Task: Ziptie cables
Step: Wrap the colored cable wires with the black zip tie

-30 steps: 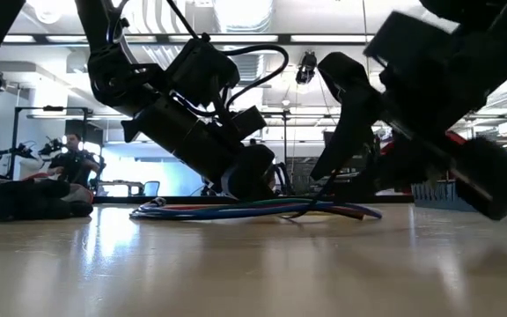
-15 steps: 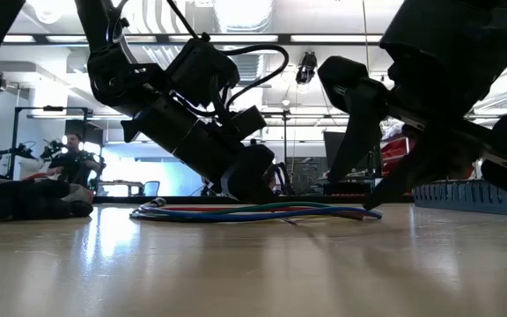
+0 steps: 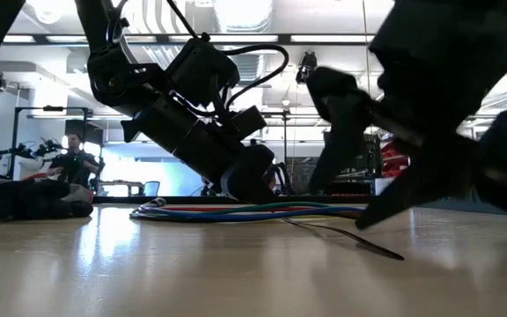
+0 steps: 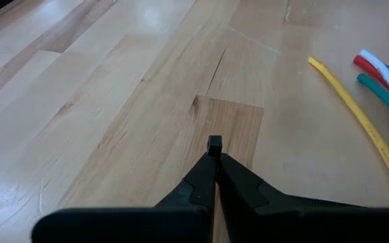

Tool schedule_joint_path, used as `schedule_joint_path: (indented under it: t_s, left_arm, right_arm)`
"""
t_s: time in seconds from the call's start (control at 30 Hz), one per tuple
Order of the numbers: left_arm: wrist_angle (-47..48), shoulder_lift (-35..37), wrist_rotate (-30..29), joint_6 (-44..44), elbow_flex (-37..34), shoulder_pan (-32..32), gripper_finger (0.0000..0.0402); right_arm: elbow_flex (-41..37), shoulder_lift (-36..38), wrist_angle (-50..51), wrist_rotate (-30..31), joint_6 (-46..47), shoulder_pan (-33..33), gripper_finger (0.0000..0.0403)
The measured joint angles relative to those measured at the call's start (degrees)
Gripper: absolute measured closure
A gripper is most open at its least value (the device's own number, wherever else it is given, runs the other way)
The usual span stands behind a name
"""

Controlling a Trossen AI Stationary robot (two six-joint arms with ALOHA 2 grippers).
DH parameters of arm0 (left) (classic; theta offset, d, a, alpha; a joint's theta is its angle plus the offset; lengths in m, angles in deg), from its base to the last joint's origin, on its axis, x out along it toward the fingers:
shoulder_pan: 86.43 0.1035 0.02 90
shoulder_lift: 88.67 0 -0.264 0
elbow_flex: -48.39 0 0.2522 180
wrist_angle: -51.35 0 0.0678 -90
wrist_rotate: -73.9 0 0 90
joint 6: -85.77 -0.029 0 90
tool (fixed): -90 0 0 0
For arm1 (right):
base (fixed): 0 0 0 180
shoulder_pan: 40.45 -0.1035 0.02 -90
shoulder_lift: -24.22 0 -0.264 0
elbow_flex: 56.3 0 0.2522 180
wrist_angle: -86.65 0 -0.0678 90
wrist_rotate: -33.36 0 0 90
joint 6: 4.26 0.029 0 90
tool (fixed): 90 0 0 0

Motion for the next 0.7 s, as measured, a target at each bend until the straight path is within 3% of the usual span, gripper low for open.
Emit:
schedule_joint_path:
  t_s: [0.37,0.53,0.7]
  left_arm:
    - [0.0,0.0,0.0,0.2,0.0,0.0,0.0402]
    - [0.0,0.0,0.0,0.2,0.0,0.0,0.0402]
    - [0.0,0.0,0.0,0.2,0.0,-0.1,0.0402]
  right_arm:
    - [0.0,0.8,-2.8,-4.8,11.6,0.6,0.0187]
    - [-0.1,-0.7,-4.9,-10.7,15.9,0.6,0.0158]
    - [-0.1,-4.0,-9.6,-12.0,18.2,-0.2,0.012]
